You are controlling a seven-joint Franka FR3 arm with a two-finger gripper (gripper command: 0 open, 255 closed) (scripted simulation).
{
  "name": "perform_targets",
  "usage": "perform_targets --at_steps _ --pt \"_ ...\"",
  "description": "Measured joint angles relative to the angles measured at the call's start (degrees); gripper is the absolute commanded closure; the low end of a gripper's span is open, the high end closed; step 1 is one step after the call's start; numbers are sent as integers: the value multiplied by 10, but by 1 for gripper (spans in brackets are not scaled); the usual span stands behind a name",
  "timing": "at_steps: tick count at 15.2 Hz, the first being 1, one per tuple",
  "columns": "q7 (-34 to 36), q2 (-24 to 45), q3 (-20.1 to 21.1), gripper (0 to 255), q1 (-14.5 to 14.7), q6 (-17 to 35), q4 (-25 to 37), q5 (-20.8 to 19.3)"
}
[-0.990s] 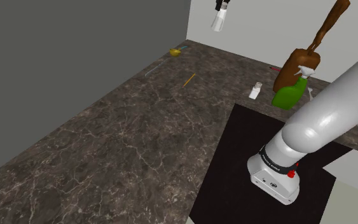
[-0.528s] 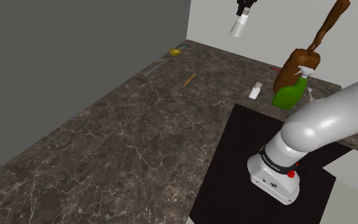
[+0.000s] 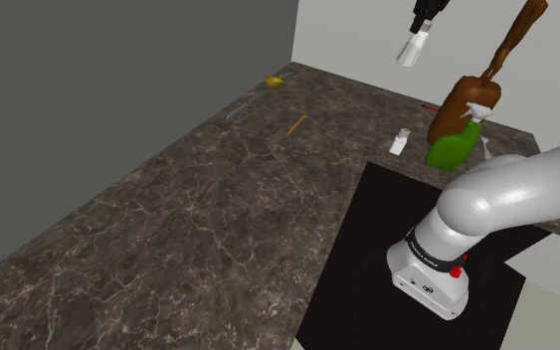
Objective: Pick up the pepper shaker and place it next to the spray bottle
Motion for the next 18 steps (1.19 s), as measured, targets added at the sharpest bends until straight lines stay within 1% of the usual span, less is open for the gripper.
perform_targets --at_steps 4,10,12,18 --pt "-36 -65 -23 255 -20 -19 -41 -22" --pt "-95 -129 -63 255 -46 -55 -58 -56" --pt "-101 -142 -69 255 -50 -50 -75 -62" --pt "-101 -161 -80 255 -56 -11 -132 -73"
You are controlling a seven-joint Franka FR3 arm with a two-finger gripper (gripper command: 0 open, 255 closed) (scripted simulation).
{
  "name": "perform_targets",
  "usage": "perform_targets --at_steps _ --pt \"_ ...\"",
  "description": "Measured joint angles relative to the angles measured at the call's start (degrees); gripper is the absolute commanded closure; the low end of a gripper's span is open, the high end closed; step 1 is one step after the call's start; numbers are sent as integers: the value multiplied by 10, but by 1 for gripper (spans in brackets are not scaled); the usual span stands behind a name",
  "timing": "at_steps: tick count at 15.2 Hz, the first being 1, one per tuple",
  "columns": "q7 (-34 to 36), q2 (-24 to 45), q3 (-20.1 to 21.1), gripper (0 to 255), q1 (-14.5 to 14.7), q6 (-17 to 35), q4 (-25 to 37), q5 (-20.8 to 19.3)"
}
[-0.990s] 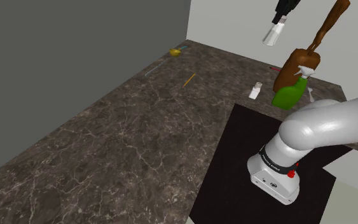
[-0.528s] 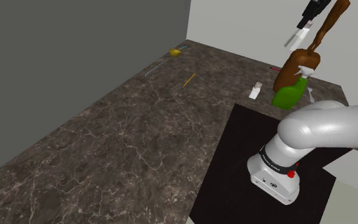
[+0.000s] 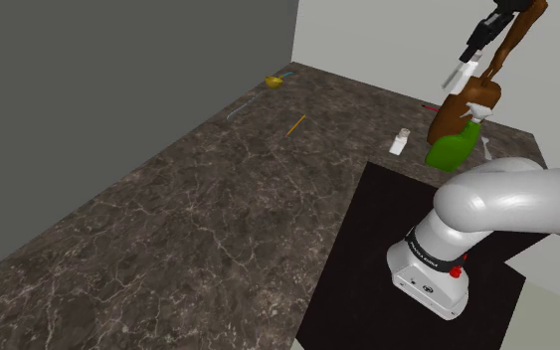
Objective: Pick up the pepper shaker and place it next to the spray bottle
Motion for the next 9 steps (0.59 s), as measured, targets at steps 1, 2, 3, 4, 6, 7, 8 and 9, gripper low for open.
perform_targets --at_steps 1,2,3,4,6,7,8,9 --pt "1 -4 -1 255 -1 5 -9 -1" --pt "1 -6 -2 255 -2 11 -17 -3" --pt "2 -9 -4 255 -3 18 -27 -5" --pt "3 -12 -5 255 -4 24 -36 -6" --pt "5 -16 -8 255 -6 39 -55 -10" --pt "5 -18 -10 255 -7 46 -64 -11" --pt "5 -21 -12 255 -8 52 -72 -13" --pt "4 -25 -14 255 -10 57 -81 -16"
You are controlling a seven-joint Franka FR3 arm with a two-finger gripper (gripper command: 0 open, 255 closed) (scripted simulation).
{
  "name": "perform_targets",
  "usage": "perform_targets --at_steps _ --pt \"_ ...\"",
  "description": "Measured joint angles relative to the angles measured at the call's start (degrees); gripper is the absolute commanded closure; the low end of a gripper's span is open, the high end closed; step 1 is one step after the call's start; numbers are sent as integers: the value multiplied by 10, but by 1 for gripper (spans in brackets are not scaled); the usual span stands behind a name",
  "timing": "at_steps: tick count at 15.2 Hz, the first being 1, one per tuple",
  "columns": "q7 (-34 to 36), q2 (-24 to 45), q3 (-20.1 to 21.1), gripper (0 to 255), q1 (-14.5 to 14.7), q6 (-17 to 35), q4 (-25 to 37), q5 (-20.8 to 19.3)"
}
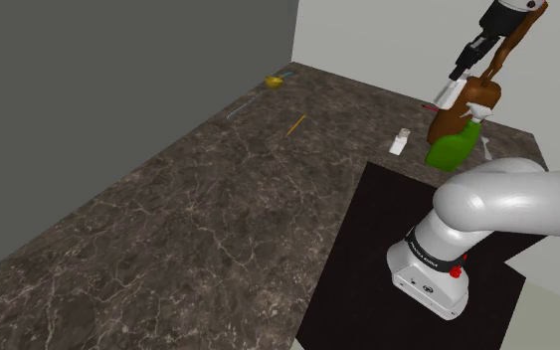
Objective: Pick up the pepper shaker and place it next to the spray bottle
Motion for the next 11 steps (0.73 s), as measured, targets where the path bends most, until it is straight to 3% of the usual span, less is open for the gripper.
perform_targets --at_steps 11 --pt "7 -18 -20 255 -12 74 -92 -22"
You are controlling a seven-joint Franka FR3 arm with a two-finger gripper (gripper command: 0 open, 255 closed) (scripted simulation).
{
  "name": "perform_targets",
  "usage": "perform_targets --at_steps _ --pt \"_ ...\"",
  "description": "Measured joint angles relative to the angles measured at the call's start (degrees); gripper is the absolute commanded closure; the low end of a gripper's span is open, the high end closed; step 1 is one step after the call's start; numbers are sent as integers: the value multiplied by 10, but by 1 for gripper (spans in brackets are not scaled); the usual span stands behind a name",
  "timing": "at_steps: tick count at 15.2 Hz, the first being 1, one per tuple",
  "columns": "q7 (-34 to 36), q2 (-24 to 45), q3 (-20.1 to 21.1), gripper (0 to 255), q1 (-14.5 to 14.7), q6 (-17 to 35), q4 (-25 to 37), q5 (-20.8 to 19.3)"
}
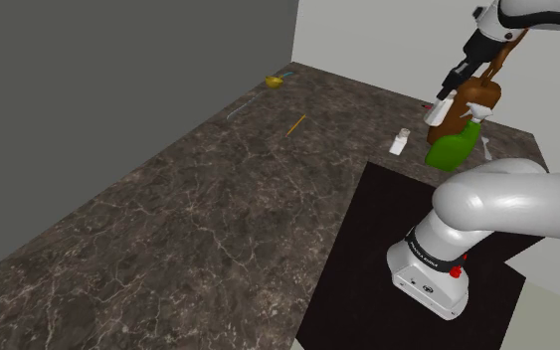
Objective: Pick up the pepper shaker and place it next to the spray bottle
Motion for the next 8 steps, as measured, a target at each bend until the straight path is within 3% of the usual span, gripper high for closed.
perform_targets --at_steps 8 --pt "3 0 -20 255 -9 57 -58 -20"
